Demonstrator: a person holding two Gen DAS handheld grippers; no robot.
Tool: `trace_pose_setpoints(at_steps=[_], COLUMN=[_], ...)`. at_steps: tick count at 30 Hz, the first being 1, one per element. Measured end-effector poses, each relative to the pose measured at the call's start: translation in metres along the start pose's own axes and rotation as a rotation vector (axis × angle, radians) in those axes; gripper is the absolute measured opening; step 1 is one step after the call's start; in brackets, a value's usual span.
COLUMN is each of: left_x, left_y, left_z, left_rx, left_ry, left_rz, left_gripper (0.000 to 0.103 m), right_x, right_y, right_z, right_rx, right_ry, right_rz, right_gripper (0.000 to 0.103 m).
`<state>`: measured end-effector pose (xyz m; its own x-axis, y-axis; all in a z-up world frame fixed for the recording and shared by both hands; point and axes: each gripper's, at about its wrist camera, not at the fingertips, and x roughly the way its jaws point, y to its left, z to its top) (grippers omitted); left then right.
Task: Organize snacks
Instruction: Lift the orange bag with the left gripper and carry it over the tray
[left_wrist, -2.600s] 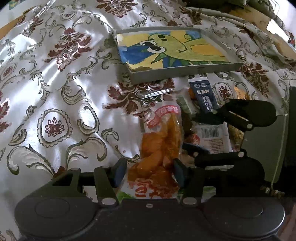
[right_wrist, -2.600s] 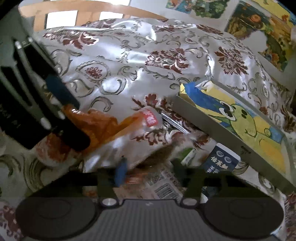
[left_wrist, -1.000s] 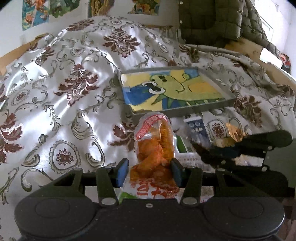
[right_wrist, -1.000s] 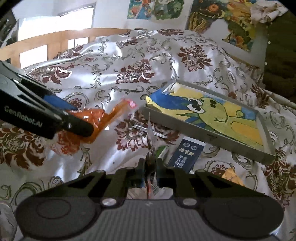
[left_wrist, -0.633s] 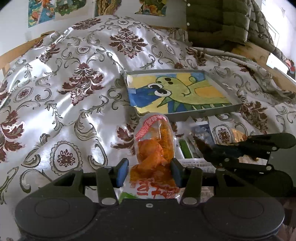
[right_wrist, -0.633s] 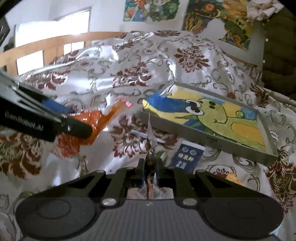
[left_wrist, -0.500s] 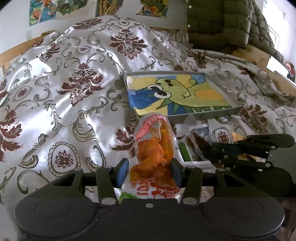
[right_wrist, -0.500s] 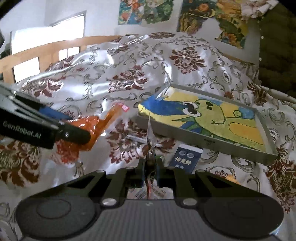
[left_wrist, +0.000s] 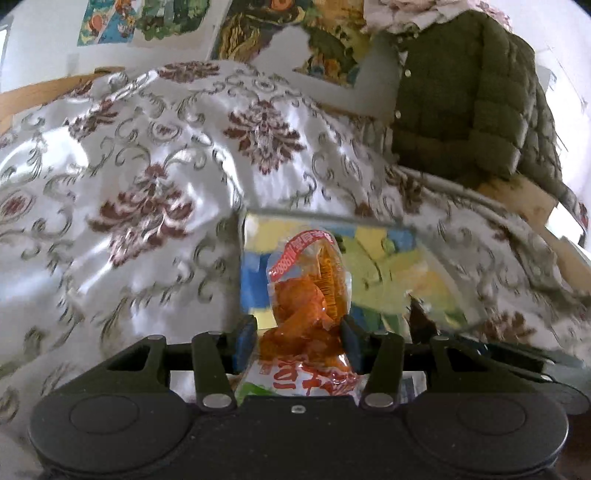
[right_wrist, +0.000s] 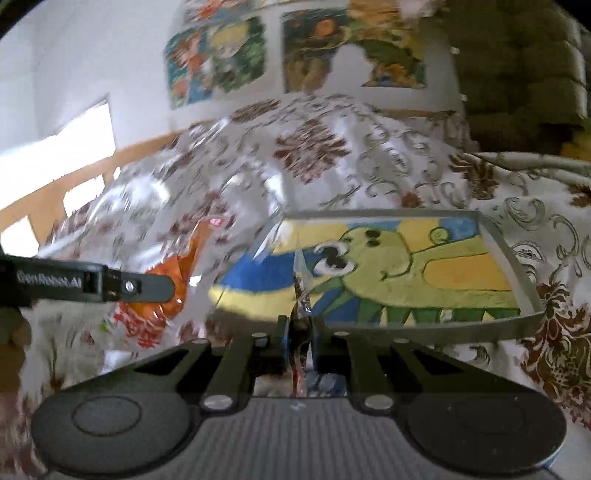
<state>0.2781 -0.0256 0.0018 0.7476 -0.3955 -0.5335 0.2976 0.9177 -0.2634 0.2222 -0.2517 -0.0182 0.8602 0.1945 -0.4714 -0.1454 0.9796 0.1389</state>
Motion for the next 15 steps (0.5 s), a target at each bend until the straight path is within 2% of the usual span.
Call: trace_pose_setpoints(at_steps=[5,11,15], left_x=[0.045,0.077,0.093], left_y=[-0.002,0.004,0.02], left_z=[0.019,0.022,0.017], left_rx=[-0.083,-0.071,-0.108], left_ry=[-0.026,-0.048,-0.038], left_rz=[-0.019,-0.005,0.005], left_gripper=[0.051,0.051,0.051], right_x=[0.025,0.064,0.083], right_y=[-0.028,-0.059,-0.069], right_z=[0.017,0.025,0.024], right_rx=[0.156,0.358,0.432], right_ry=[-0.034,-0.032,-0.025], right_rz=[0.022,0.02,0.006], right_gripper=[0.013,0.013,0.013])
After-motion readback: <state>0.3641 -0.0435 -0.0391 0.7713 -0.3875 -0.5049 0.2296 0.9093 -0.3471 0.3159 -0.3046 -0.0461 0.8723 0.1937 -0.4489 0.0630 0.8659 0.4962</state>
